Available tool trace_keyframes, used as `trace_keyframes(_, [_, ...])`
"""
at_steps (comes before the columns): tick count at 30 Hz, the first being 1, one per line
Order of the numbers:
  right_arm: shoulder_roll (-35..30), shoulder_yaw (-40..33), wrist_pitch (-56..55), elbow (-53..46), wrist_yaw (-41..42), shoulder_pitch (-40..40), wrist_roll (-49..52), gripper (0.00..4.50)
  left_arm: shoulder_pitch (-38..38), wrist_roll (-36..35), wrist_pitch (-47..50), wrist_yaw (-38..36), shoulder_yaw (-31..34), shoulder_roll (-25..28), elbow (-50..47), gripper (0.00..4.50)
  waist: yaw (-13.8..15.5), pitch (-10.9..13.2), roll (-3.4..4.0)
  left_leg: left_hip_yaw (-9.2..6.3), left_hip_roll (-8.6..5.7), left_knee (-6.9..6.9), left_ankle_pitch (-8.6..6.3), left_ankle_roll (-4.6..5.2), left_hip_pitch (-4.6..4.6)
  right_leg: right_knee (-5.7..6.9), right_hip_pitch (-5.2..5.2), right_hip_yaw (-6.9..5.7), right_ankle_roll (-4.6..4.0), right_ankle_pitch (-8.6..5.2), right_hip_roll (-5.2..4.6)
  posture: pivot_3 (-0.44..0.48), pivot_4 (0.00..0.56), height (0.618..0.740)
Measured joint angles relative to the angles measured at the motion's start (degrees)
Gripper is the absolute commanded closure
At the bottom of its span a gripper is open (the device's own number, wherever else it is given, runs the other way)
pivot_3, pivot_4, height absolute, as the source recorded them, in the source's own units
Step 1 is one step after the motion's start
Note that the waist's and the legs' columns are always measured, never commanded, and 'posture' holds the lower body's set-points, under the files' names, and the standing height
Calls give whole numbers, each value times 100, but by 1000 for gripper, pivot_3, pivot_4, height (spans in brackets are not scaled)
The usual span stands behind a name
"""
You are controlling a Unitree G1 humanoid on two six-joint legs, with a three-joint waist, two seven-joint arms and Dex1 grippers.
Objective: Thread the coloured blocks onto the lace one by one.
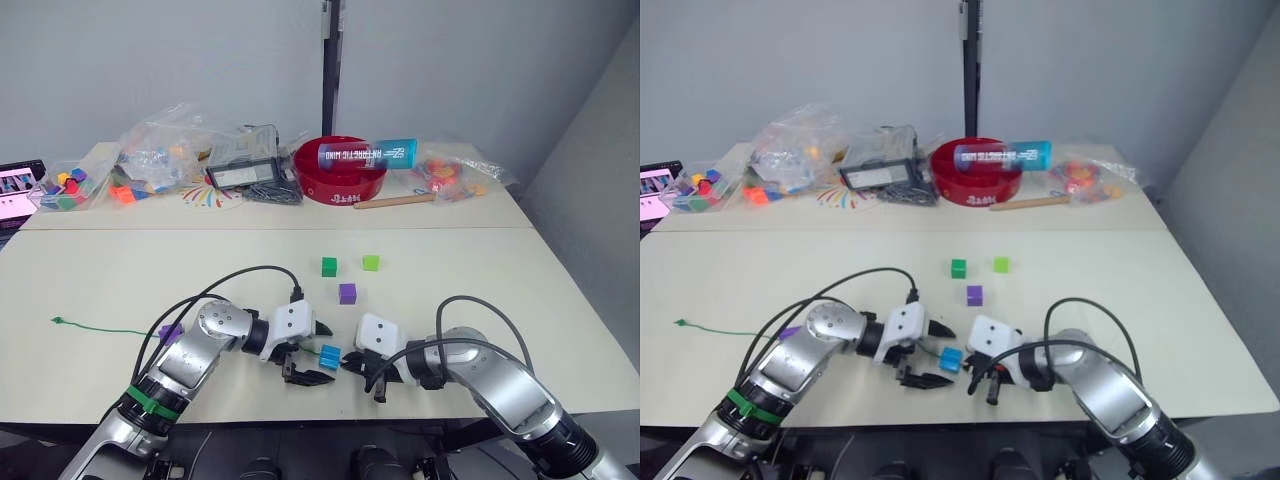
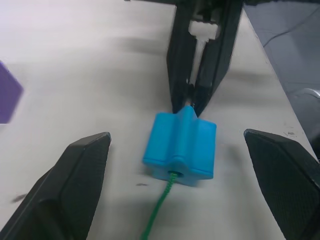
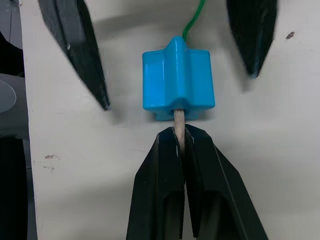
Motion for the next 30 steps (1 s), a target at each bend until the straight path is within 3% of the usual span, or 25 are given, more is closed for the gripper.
trace_keyframes(4, [0,-6,5,-21,-16,6,0,4491,-168,175,-214,-30,-71,-149,328,0,5,0,0,0,0,1,0,0,0,-1,2,0,0,0,0,0,150,731])
trace_keyframes(14, [18,5,12,-24,-48,-23,-2,4500,-262,186,-236,-169,-89,-321,517,3084,0,0,0,-1,0,1,0,0,1,1,2,0,0,0,0,0,150,731])
trace_keyframes(16, [18,13,13,-24,-59,-26,-2,4500,-252,186,-231,-181,-89,-308,493,3106,-2,0,0,-2,0,1,0,0,1,2,1,0,0,0,0,0,150,731])
trace_keyframes(24, [60,-85,47,25,-245,-40,-1,1857,-245,183,-225,-220,-88,-292,470,3106,-7,0,0,-2,0,1,0,0,0,2,1,0,-1,1,0,0,150,731])
trace_keyframes(30, [-175,-224,-48,-86,-111,164,129,1851,-246,201,-262,-229,-89,-292,470,3106,-1,0,0,-2,-1,1,0,1,-3,-1,1,0,-1,0,-1,0,150,731])
